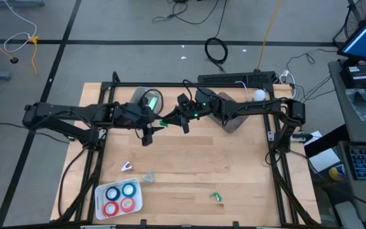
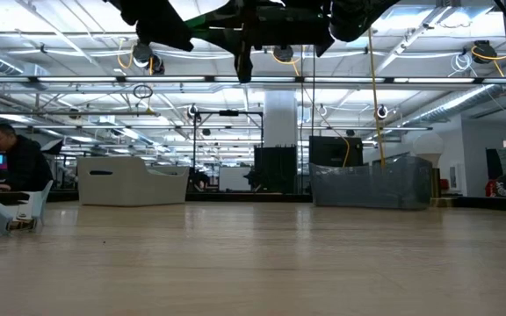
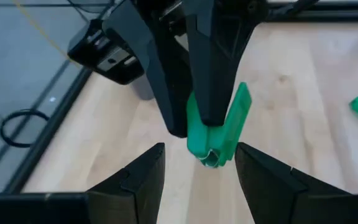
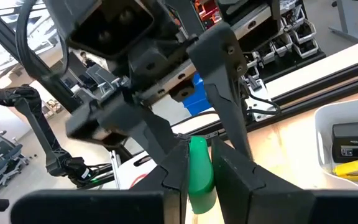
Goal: Pick and place Stapler, Stapler remover, tape
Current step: Put the right green stapler into the gray bin
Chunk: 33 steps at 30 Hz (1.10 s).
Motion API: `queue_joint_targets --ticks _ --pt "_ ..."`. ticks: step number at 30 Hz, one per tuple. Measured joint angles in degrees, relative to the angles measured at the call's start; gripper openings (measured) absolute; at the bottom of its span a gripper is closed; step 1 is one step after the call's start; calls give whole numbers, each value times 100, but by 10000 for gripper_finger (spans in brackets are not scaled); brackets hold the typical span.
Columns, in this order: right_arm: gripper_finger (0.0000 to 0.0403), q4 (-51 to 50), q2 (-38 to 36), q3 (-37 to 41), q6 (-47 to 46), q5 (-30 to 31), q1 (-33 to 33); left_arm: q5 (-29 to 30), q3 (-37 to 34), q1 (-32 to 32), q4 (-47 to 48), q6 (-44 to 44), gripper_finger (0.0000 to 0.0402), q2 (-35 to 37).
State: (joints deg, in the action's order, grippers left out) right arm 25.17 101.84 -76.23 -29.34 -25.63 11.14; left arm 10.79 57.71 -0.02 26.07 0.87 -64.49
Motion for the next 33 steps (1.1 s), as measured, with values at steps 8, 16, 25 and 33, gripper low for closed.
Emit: queue_joint_targets --ticks 8,16,25,33 --pt "50 -18 -2 0 -7 6 0 276 0 -88 -182 -54 195 7" --pt "50 -59 -2 0 -3 0 0 121 0 -84 -326 134 181 -30" --pt "50 -94 -2 4 14 -28 0 -82 0 -66 -311 445 127 -28" --pt "51 -87 -2 7 71 -19 0 -161 0 -66 -213 737 122 -28"
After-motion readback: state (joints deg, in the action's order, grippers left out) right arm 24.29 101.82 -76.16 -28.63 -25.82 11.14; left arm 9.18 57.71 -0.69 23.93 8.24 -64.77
